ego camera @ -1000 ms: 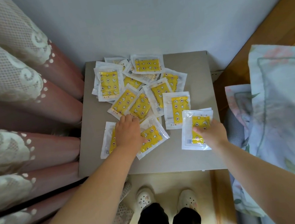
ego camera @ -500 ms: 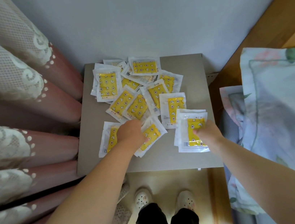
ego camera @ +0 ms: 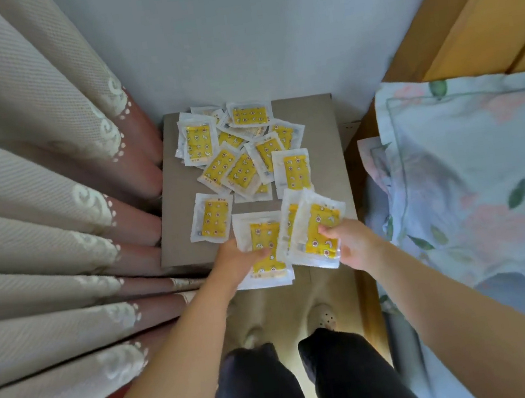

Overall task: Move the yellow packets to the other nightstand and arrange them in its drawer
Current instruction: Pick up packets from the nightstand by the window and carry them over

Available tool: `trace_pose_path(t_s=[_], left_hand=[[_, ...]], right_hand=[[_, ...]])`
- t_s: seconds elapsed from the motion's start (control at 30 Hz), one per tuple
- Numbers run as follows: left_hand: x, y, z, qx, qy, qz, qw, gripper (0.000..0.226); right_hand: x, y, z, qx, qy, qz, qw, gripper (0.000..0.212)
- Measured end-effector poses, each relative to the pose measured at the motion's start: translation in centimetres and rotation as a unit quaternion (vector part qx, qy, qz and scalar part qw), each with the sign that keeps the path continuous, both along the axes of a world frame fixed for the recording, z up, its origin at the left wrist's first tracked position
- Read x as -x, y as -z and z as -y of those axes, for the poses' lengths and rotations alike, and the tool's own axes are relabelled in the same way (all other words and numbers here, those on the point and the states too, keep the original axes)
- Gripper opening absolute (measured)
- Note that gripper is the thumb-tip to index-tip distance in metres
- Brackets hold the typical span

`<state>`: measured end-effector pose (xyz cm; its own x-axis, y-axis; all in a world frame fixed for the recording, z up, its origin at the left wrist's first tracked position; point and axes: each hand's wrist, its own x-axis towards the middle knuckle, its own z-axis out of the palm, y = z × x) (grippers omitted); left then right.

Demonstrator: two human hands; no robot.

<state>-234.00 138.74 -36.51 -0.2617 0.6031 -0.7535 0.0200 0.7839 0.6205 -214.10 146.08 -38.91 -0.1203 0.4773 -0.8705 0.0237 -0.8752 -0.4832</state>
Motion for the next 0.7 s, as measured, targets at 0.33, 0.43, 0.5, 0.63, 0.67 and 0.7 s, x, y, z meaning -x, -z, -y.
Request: trace_pose_path(t_s=[0.33, 0.43, 0.5, 0.63, 0.67, 0.7], left_hand=[[-1.8, -1.4, 11.5, 0.016, 0.118, 0.115, 0.986, 0.020], [-3.1, -1.0, 15.5, 0.066, 0.179, 0.144, 0.971, 0.015], [-4.8, -0.4, 18.7, 0.109, 0.236, 0.144, 0.955, 0.016], [-8.0, 0.5, 24.0, 0.138, 0.325, 0.112, 0.929, 0.017], [-9.2, 0.5, 25.6, 0.140, 0.350, 0.103, 0.920, 0.017], [-10.4, 0.4, 27.2, 0.138, 0.380, 0.096, 0.910, 0.018]], right_hand=[[-2.0, -1.5, 18.8, 0.025, 0.143, 0.025, 0.989, 0.026], [-2.8, -1.2, 26.3, 0.054, 0.235, 0.020, 0.970, 0.031], [-3.8, -1.3, 32.1, 0.071, 0.297, 0.017, 0.952, 0.027], [-6.0, -1.2, 40.5, 0.081, 0.367, 0.019, 0.926, 0.028], [-6.6, -1.0, 43.0, 0.088, 0.390, 0.020, 0.917, 0.029], [-7.1, -0.8, 45.7, 0.093, 0.417, 0.016, 0.904, 0.029]])
